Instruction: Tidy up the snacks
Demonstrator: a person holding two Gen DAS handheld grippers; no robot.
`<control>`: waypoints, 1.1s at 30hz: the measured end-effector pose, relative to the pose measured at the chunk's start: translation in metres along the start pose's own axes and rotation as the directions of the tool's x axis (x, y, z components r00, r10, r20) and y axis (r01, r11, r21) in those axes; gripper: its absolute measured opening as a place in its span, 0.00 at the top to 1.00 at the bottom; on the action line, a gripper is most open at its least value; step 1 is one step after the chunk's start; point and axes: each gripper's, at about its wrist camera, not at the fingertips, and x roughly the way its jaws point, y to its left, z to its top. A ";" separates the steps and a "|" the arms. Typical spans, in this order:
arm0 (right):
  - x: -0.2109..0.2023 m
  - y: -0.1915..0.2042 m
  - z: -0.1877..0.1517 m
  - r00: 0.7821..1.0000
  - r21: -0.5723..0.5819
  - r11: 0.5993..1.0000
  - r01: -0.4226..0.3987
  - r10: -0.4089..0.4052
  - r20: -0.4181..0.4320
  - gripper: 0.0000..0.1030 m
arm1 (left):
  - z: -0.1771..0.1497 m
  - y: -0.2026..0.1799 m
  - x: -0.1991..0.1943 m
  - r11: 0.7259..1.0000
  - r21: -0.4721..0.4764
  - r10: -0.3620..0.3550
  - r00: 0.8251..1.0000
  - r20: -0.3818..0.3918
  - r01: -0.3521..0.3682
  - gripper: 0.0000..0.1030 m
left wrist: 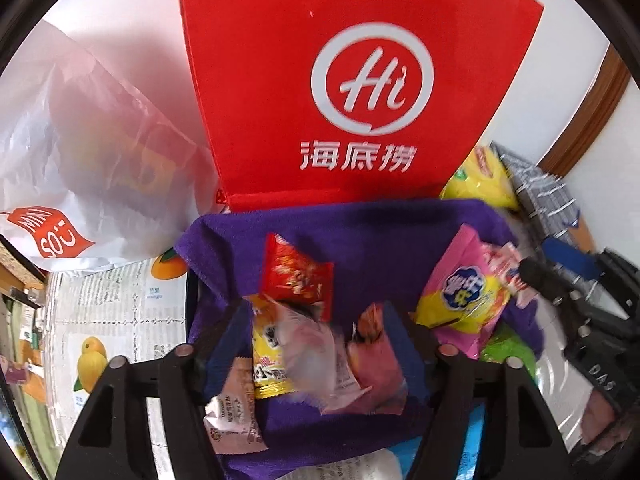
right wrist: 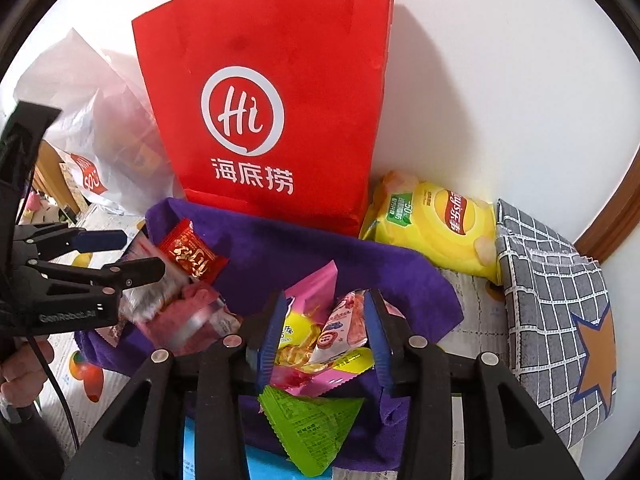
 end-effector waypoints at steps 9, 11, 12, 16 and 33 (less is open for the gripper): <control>-0.007 -0.001 0.001 1.000 0.013 1.000 -0.005 0.005 0.020 0.57 | 0.002 0.004 -0.006 1.000 -0.019 0.000 1.000 0.025 0.001 0.31; -0.009 -0.001 0.002 1.000 0.018 1.000 -0.012 0.011 0.025 0.56 | 0.001 0.003 -0.008 1.000 -0.012 -0.006 0.999 0.039 0.007 0.31; -0.009 -0.001 0.002 1.000 0.021 1.000 -0.015 0.015 0.027 0.56 | 0.001 0.002 -0.009 1.000 -0.009 -0.010 0.999 0.044 0.010 0.31; -0.013 -0.001 0.003 0.999 0.031 0.999 -0.023 0.022 0.035 0.54 | 0.000 -0.002 -0.016 1.000 0.006 0.002 0.998 0.067 -0.003 0.31; -0.098 0.013 0.001 0.979 0.051 0.998 -0.032 0.021 0.204 0.29 | -0.023 -0.015 -0.077 0.997 -0.012 0.083 0.984 0.160 -0.082 0.19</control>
